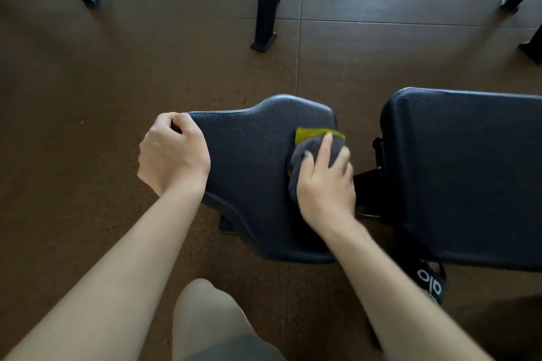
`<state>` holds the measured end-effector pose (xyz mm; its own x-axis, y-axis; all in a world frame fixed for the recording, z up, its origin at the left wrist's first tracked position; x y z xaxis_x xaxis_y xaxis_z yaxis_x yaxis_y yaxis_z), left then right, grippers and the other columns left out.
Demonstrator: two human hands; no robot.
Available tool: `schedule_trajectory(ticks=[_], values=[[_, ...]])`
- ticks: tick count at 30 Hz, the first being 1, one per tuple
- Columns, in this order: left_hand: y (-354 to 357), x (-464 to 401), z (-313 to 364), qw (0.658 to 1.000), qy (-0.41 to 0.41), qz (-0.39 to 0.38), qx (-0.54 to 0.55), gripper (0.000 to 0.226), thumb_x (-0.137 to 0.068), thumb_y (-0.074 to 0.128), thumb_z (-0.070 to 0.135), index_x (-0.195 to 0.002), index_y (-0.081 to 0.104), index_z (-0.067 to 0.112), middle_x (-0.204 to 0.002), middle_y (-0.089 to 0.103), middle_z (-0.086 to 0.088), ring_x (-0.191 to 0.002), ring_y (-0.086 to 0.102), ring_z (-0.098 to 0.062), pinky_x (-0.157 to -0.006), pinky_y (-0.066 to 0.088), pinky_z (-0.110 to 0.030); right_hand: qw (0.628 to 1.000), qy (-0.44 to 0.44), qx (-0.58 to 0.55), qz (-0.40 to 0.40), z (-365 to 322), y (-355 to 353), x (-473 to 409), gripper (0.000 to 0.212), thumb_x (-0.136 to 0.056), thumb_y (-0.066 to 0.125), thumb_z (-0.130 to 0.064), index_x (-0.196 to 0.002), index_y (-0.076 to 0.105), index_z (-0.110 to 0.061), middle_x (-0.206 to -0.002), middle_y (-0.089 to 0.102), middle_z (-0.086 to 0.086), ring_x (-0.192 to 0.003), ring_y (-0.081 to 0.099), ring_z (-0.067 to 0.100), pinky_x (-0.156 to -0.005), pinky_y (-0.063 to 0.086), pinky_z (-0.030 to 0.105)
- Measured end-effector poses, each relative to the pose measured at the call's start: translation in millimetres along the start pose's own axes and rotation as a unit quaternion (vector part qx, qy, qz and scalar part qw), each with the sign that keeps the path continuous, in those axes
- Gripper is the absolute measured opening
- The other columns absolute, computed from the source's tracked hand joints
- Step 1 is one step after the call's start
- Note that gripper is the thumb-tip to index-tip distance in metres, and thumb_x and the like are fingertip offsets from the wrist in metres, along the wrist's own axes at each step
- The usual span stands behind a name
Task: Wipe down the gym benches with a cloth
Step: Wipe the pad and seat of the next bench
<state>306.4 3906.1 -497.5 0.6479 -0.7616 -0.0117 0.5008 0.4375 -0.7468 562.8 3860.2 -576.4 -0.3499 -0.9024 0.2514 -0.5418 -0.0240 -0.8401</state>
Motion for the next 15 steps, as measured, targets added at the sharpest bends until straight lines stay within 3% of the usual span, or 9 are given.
schedule_trajectory(ticks=[4,7,11,15], values=[[-0.8,0.8,0.8,1.0,-0.003,0.002,-0.008,0.044,-0.1,0.03,0.041,-0.114,0.069,0.029,-0.113,0.072,0.001,-0.106,0.064,-0.028,-0.09,0.053,-0.044,0.999,0.008,0.003,-0.038,20.5,7.5,76.6,0.07,-0.103,0.011,-0.051,-0.164,-0.001,-0.019,-0.166,0.01,0.021,-0.148,0.025,0.037,-0.118,0.031,0.048],[-2.3,1.1,1.9,1.0,0.005,-0.001,-0.001,0.045,-0.099,0.03,0.042,-0.113,0.07,0.028,-0.113,0.072,0.001,-0.107,0.064,-0.028,-0.092,0.054,-0.046,1.0,0.016,-0.009,-0.015,23.0,7.9,35.4,0.069,-0.107,0.023,-0.048,-0.164,-0.001,-0.018,-0.161,0.02,0.024,-0.142,0.033,0.041,-0.113,0.033,0.048],[-1.8,0.7,1.7,1.0,-0.001,0.0,-0.007,0.044,-0.099,0.031,0.042,-0.113,0.071,0.027,-0.112,0.072,-0.001,-0.106,0.065,-0.029,-0.09,0.052,-0.042,0.988,0.036,-0.144,-0.033,28.3,2.5,-22.4,0.065,-0.109,0.027,-0.047,-0.165,0.002,-0.023,-0.155,0.038,0.018,-0.135,0.045,0.041,-0.105,0.037,0.047],[-1.5,1.1,2.2,1.0,-0.004,0.004,-0.01,0.045,-0.098,0.03,0.043,-0.113,0.07,0.028,-0.112,0.072,-0.002,-0.106,0.065,-0.03,-0.092,0.053,-0.046,0.984,-0.009,-0.179,-0.009,41.7,5.4,40.0,0.064,-0.108,0.03,-0.046,-0.165,0.007,-0.026,-0.16,0.032,0.011,-0.14,0.043,0.032,-0.107,0.04,0.041]])
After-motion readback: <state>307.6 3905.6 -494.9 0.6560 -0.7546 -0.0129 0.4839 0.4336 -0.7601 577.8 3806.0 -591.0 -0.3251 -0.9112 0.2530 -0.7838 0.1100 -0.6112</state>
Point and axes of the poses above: each hand's wrist, its own x-axis away from the middle knuckle, its own y-axis out of the palm, z = x × y, the point moved 7 cm from there along -x, towards the middle knuckle
